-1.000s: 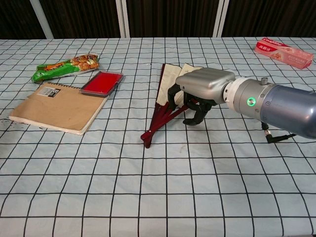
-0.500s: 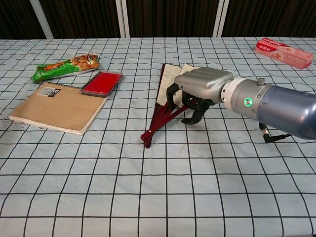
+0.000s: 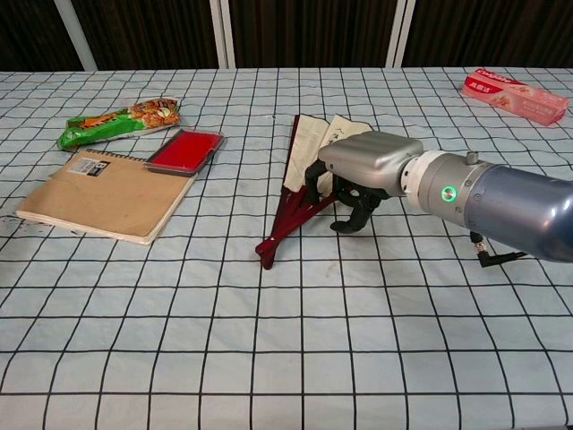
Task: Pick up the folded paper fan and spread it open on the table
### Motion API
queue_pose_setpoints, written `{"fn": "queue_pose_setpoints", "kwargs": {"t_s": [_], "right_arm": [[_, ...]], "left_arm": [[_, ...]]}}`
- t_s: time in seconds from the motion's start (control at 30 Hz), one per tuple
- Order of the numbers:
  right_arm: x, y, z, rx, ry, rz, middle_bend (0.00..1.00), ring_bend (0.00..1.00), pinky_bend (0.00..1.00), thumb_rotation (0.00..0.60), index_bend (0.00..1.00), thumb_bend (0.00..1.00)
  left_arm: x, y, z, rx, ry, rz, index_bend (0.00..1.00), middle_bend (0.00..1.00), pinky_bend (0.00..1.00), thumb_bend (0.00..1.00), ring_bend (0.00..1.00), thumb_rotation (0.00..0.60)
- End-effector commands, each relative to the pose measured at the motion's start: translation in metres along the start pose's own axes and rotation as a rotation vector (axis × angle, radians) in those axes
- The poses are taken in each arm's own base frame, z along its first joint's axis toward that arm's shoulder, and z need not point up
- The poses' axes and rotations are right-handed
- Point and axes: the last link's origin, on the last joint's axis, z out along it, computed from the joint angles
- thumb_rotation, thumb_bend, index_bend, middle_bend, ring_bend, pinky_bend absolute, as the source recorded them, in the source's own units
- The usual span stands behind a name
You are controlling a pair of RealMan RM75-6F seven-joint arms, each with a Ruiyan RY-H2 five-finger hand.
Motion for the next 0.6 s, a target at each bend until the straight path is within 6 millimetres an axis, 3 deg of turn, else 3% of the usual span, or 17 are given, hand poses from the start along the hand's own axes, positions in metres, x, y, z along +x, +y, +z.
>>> {"fn": "queue_pose_setpoints", "kwargs": {"t_s": [0.03, 0.3, 0.6], "right_arm": [[-0.0006, 0.0007, -0.0006, -0.003, -0.001, 0.003, 0.84, 0.9, 0.85, 0.6, 0.43, 0.29], [-0.002, -0.0003, -0.0029, 0.0, -0.002, 0.013, 0.84, 0.9, 0.85, 0.6, 0.6, 0.46], [-0.0008, -0.0003, -0.0061, 0.012, 0.007, 0.03, 0.84, 0.9, 0.84, 0.6, 0.7, 0.62]], "left_arm": [[0.0003, 0.0001, -0.0001, 0.0, 0.001, -0.002, 0.0, 0.0, 0.0, 0.0, 0.0, 0.6], [0.0002, 0.0003, -0.0003, -0.002, -0.002, -0.004, 0.0, 0.0, 0.0, 0.0, 0.0, 0.6], [0.0002, -0.0001, -0.0003, 0.001, -0.006, -0.008, 0.0, 0.0, 0.0, 0.0, 0.0, 0.6]]}}
